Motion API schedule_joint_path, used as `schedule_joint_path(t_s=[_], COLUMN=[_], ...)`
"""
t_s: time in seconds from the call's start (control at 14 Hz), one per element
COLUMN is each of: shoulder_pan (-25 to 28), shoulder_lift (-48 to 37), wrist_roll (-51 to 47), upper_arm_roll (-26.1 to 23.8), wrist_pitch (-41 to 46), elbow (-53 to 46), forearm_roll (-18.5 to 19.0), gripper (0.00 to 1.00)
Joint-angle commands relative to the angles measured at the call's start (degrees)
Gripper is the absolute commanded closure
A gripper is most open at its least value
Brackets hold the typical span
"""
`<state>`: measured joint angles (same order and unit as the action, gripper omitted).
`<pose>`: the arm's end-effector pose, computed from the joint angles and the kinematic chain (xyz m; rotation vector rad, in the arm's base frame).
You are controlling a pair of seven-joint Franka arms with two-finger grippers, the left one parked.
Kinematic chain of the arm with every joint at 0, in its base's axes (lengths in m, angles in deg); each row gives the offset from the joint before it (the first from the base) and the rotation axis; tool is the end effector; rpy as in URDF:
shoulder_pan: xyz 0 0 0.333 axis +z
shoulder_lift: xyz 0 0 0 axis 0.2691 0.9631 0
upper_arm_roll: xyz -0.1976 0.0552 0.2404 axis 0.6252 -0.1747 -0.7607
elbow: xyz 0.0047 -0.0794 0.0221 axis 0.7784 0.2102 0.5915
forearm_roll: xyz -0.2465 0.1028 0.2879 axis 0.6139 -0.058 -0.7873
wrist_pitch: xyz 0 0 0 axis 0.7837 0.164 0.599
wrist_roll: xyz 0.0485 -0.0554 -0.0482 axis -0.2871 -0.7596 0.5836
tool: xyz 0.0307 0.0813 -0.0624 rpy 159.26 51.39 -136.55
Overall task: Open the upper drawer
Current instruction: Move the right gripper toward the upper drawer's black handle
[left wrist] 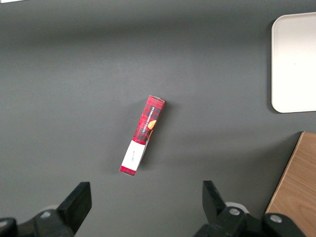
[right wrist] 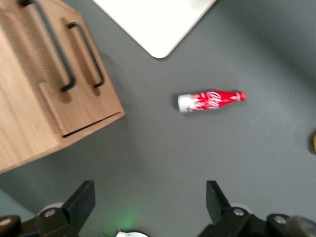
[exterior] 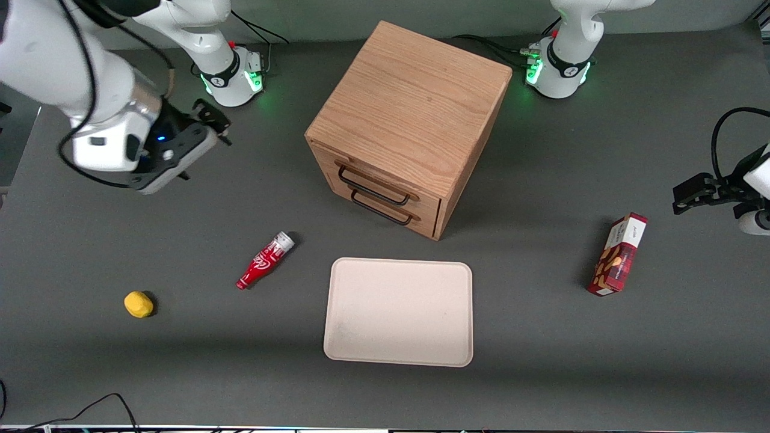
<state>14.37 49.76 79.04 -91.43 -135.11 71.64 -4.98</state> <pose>0.5388 0.2254 0.6215 -2.8489 -1.0473 0.1582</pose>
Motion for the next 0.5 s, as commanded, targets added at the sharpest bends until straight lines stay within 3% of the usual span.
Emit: schedule_joint_path(t_s=[0.0,0.14,0.43], shoulder_pan=[0.0,1.1,4.8], shoulder_lift=[3.9,6.1,11.7], wrist_roll=[2.0,1.9,1.3], upper_arm_roll=[-3.9,-6.9,-7.5], wrist_pitch=[-2.5,-5.5,-10.8], elbow=[-1.6,-1.5,-2.0], forearm_roll=[-0.8,-0.4,-0.4], gripper=[0.00,0.00,0.00])
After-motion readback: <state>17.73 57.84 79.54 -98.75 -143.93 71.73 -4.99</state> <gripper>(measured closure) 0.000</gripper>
